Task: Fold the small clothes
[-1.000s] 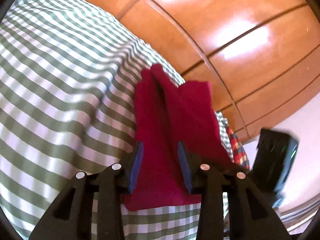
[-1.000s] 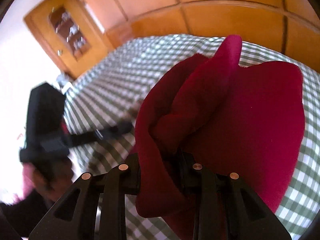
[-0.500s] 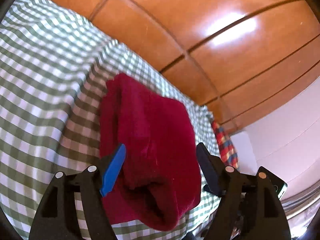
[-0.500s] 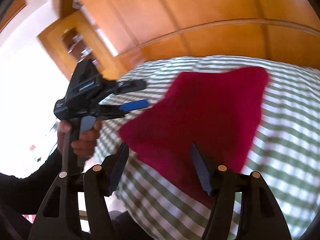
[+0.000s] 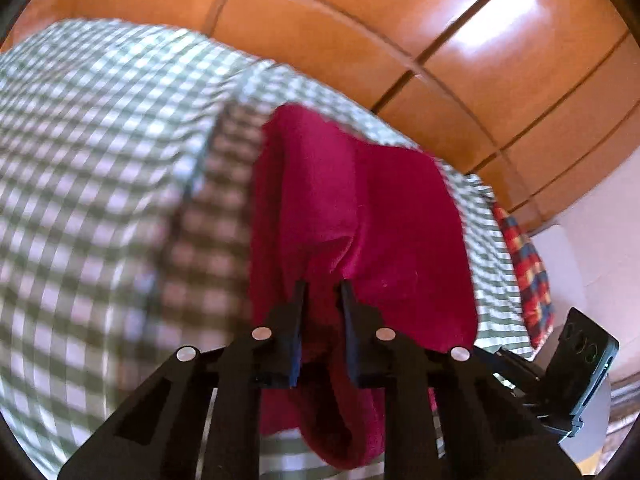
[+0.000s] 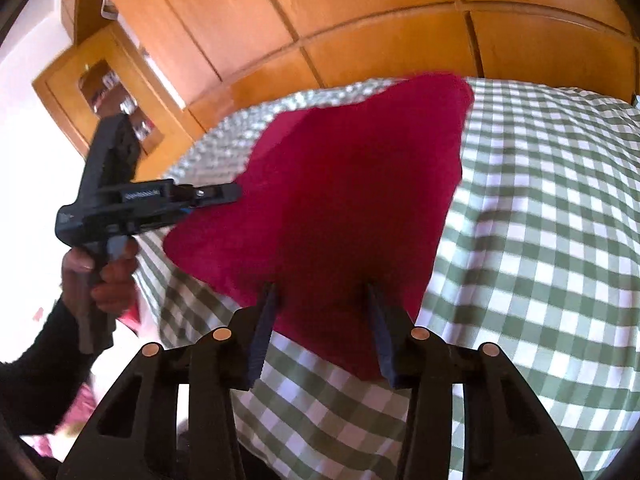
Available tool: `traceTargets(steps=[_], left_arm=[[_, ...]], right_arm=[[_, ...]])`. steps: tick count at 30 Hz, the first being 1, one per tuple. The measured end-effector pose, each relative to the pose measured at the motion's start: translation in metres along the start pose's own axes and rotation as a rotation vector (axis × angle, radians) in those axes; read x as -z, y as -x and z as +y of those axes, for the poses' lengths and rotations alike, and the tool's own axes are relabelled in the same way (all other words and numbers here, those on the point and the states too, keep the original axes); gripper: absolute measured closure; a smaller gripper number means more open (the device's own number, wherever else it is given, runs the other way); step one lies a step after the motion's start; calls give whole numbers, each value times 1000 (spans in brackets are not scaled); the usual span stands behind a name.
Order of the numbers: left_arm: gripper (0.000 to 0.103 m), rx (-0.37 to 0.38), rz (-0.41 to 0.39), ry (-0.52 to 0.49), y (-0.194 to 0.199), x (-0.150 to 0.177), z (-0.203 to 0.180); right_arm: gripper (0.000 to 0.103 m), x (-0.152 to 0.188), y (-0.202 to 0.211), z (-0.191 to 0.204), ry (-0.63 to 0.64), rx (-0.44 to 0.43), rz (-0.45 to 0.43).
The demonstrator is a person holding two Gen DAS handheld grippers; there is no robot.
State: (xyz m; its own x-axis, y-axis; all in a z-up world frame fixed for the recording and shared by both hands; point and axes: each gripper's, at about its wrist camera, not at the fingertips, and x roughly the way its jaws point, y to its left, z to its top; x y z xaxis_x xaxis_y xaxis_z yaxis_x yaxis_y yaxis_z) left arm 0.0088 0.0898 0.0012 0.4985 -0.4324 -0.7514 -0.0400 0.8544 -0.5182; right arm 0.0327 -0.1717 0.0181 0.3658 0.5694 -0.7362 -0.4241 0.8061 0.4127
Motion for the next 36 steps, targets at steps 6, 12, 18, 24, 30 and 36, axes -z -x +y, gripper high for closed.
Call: traceTargets(steps=[6, 12, 18, 24, 30, 36], left_arm=[[76, -79, -32, 20, -1, 15, 4], [66, -211, -128, -96, 13, 2, -28], [26, -269, -214, -139, 20, -11, -37], [26, -279, -174, -168, -1, -19, -41], [26, -311, -163, -284, -14, -12, -53], [26, -286, -138, -334, -20, -10, -52]], right_arm=[[61, 2, -5, -5, -8, 8, 5], [49, -3, 16, -4, -1, -1, -3], [26, -20, 41, -26, -77, 3, -79], [25, -44, 35, -61, -228, -21, -103], [22, -62, 13, -82, -341, -73, -88], [18, -76, -15, -95, -385, -95, -59]])
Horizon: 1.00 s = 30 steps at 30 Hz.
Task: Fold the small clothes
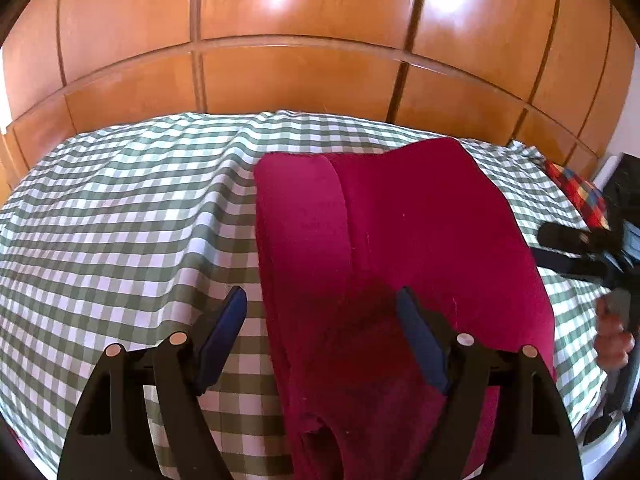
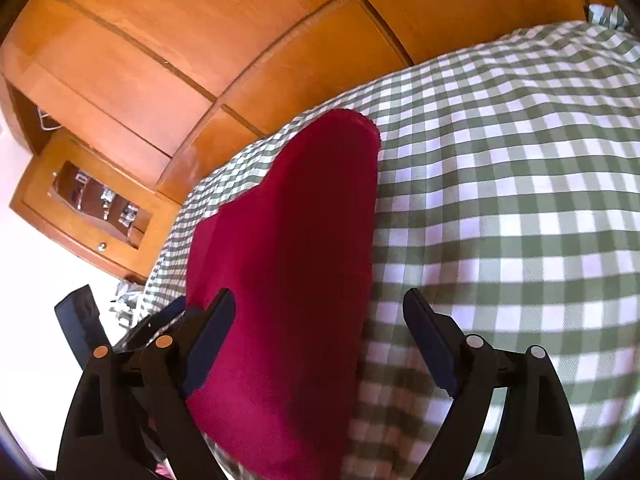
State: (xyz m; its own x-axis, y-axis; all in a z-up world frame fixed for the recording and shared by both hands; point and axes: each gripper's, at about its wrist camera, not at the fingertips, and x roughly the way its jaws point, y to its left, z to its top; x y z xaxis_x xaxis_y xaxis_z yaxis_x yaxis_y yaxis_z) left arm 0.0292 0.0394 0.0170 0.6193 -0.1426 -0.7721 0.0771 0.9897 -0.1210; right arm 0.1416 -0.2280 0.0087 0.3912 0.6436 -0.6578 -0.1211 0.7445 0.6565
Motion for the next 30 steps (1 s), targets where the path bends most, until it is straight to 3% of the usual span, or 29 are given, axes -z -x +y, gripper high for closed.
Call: traceTargets(steps=[12, 18, 21, 25, 30], left_arm=[[26, 68, 40, 28, -13, 6, 13], [26, 166, 51, 93, -24, 17, 29], [28, 243, 60, 170, -31, 25, 43], [49, 374, 58, 250, -36, 31, 55], [57, 403, 30, 187, -26, 29, 42]], right_arm=[[18, -14, -32, -3, 25, -67, 59], [20, -10, -62, 0, 25, -145, 147], [30, -7, -74, 3, 19, -168, 160], [55, -2, -65, 16, 53, -147, 131], [61, 0, -25, 42, 136, -117, 44]])
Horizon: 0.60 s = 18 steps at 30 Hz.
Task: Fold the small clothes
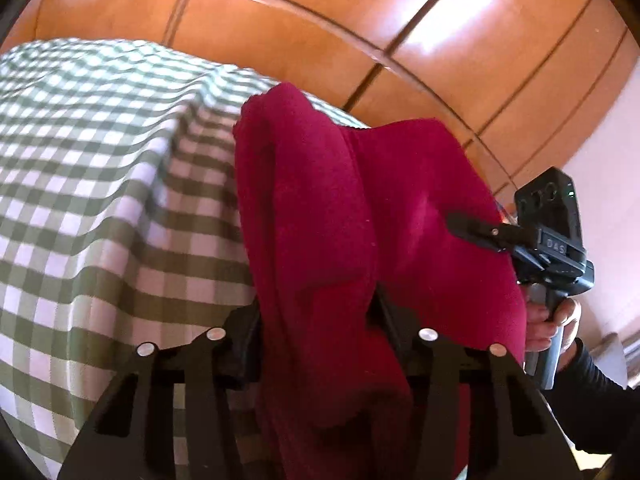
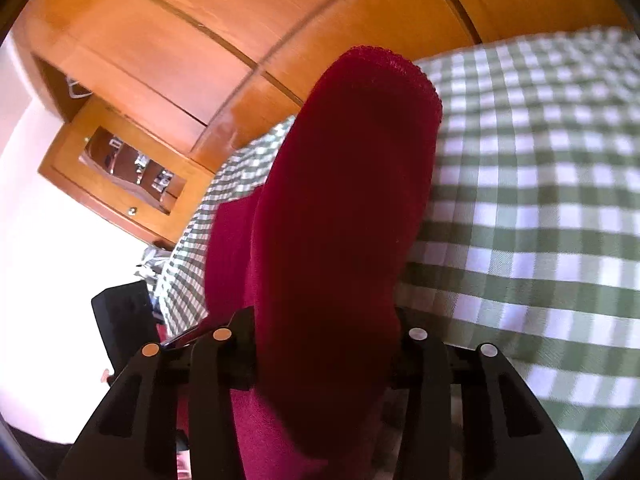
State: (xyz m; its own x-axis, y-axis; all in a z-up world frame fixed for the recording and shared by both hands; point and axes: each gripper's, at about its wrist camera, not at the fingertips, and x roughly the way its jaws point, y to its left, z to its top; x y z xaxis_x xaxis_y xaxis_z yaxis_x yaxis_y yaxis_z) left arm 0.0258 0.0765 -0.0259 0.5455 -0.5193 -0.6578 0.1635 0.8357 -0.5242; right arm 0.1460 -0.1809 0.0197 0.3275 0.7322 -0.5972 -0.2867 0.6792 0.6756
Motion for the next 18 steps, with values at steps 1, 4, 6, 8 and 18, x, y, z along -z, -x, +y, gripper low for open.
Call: traceTargets(steps=[1, 4, 6, 8, 18], left_arm=[[57, 18, 1, -7, 0, -3, -5], [57, 60, -3, -55, -6, -16, -34], [57, 87, 0, -88, -16, -25, -55], [57, 121, 10, -139, -34, -36, -87], [50, 93, 181, -373, -188, -61, -251]], right_arm=[[61, -1, 8, 3, 5, 6, -17], [61, -3, 47, 7, 19, 33, -102], [61, -4, 81, 3, 18, 68, -170], [61, -4, 112, -7, 7, 109, -229], [61, 37, 230, -127, -270, 467, -404]])
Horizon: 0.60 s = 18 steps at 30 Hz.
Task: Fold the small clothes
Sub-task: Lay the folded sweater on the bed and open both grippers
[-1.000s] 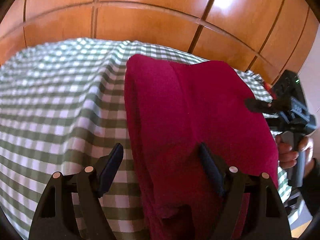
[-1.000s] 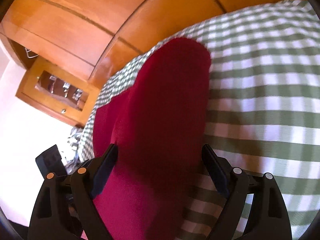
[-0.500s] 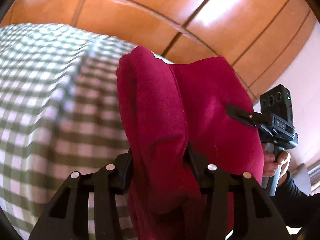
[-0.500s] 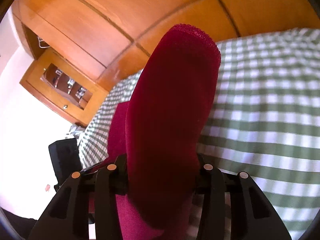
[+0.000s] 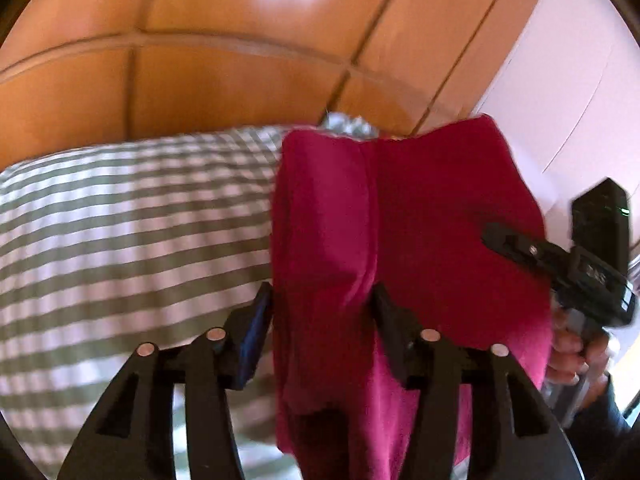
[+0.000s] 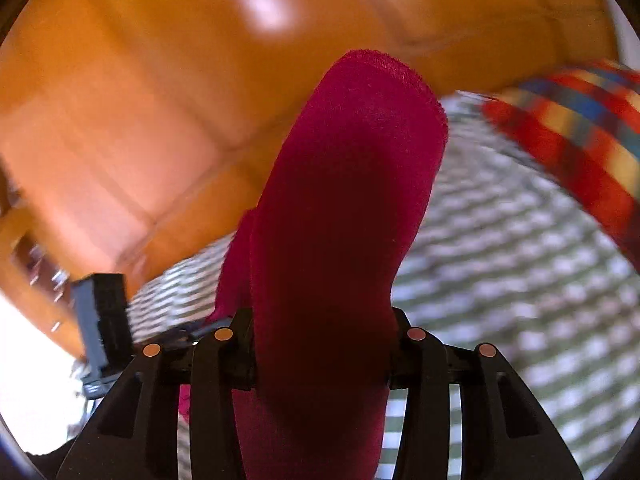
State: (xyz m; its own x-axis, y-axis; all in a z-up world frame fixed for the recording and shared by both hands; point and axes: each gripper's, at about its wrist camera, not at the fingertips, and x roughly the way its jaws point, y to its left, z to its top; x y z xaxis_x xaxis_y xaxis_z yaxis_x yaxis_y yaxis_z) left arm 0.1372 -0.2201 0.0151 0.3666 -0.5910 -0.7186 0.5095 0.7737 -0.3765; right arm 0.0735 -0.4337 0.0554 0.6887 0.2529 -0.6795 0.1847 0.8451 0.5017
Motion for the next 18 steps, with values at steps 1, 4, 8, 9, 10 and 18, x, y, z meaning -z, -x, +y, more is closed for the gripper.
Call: traceTargets(steps=[1, 4, 8, 9, 10, 18], left_arm=[[50, -35, 35, -11, -15, -2, -6], [42, -87, 95, -52, -49, -2, -23], [38, -122, 95, -67, -56, -5, -32], [38, -123, 95, -71, -55, -5, -32], [38, -131, 88, -79, -50, -6, -33], [39, -210, -71, -102, 10, 7, -39]], right_arm=[[61, 4, -5, -13, -14, 57, 19], [58, 18, -20, -46, -63, 119, 69], [35, 25, -25, -55, -104, 130, 43], [32, 23, -25, -50, -82, 151, 35], [27, 18, -24, -47, -61, 167, 32], [26, 26, 43, 12, 198, 246, -132]])
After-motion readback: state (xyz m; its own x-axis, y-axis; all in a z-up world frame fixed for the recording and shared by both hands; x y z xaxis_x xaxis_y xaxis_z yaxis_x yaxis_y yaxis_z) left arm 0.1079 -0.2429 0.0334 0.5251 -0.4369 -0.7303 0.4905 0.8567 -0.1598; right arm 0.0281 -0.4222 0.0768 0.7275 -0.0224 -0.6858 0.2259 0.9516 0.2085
